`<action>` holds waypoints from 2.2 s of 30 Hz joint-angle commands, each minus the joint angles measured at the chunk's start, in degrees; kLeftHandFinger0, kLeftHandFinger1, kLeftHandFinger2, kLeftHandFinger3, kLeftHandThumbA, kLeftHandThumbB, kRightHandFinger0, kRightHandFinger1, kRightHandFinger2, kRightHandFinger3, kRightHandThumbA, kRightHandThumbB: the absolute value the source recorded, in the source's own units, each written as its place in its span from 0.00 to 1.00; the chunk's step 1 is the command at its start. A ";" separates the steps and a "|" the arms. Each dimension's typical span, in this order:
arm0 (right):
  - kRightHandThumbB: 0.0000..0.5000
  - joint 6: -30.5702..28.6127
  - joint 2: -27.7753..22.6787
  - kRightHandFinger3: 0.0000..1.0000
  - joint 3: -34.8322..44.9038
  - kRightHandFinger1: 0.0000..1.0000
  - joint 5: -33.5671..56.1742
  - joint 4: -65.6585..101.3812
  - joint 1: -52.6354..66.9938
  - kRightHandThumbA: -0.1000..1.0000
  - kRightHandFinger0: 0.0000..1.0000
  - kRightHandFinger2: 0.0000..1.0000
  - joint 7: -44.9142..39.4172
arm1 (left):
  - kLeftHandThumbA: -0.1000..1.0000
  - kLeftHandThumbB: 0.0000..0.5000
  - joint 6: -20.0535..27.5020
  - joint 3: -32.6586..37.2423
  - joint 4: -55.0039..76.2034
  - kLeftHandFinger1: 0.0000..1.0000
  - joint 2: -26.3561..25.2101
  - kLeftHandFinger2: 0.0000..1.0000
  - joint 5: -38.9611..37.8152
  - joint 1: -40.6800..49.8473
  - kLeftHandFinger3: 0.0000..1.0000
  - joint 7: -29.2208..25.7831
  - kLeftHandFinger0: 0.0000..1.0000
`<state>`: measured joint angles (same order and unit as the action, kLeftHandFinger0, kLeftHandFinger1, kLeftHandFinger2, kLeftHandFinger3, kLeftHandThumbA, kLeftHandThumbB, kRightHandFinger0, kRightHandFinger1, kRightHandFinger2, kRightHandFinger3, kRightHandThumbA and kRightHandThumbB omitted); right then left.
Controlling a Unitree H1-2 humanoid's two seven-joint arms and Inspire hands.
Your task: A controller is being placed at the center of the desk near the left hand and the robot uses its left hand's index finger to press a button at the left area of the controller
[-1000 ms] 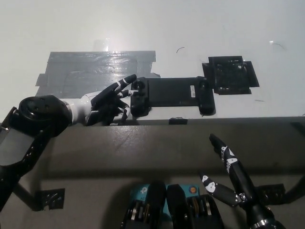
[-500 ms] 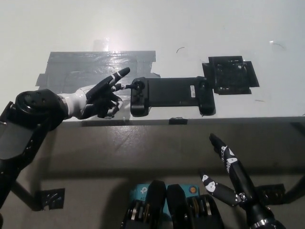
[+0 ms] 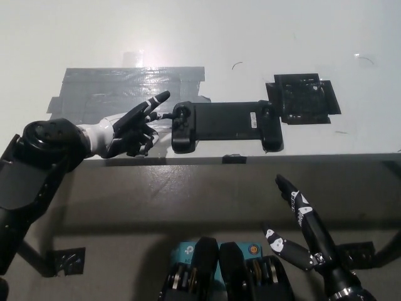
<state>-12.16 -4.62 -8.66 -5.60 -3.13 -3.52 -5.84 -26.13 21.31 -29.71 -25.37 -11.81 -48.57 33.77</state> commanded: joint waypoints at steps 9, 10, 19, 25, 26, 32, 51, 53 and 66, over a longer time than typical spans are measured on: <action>0.52 -1.54 -0.19 1.00 0.16 1.00 -0.36 0.97 -1.35 0.59 1.00 1.00 -0.11 | 1.00 0.87 -0.79 -2.23 -0.79 0.00 1.79 0.09 1.92 -1.86 1.00 1.84 0.00; 0.52 -1.53 -0.22 1.00 0.13 1.00 -0.55 1.03 -1.34 0.59 1.00 1.00 -0.06 | 1.00 0.87 -0.79 -2.40 -0.85 0.00 1.93 0.09 2.04 -1.76 1.00 1.92 0.00; 0.53 -1.62 -0.12 1.00 -0.01 1.00 -0.66 0.75 -1.56 0.59 1.00 1.00 -0.07 | 1.00 0.86 -0.68 -2.82 0.09 0.00 2.06 0.11 3.45 -0.69 1.00 1.86 0.06; 0.54 -1.79 -0.20 1.00 -0.07 1.00 -0.94 0.65 -1.63 0.58 0.99 1.00 -0.03 | 1.00 0.86 -0.79 -3.39 -0.09 0.00 2.24 0.11 3.95 -0.10 1.00 2.02 0.00; 0.54 -1.66 -0.17 1.00 -0.07 1.00 -0.85 0.66 -1.66 0.58 0.99 1.00 -0.09 | 1.00 0.86 -0.79 -3.32 -0.07 0.00 2.17 0.11 4.05 -0.10 1.00 2.03 0.00; 0.54 -1.56 -0.10 1.00 -0.03 1.00 -0.78 0.67 -1.59 0.58 1.00 1.00 -0.10 | 1.00 0.84 -0.80 -3.48 0.57 0.00 2.39 0.07 3.57 1.08 1.00 1.91 0.00; 0.54 -1.35 -0.18 1.00 0.02 1.00 -0.94 0.71 -1.44 0.57 1.00 1.00 -0.14 | 1.00 0.80 -0.80 -3.83 6.74 0.00 2.11 0.05 2.88 3.74 1.00 3.51 0.00; 0.52 -1.35 -0.21 1.00 -0.09 1.00 -1.23 0.71 -1.29 0.55 1.00 1.00 -0.11 | 1.00 0.79 -0.80 -3.83 7.76 0.00 2.00 0.06 3.13 4.26 1.00 3.28 0.01; 0.53 -0.94 -0.16 1.00 -0.34 1.00 -1.56 1.15 -0.98 0.56 1.00 1.00 -0.46 | 1.00 0.75 -0.79 -3.74 7.79 0.00 2.66 0.08 2.64 9.43 1.00 3.62 0.00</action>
<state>-12.17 -4.59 -8.72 -6.86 -3.58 -3.91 -5.87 -25.79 17.27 -21.88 -22.68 -9.16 -40.88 36.20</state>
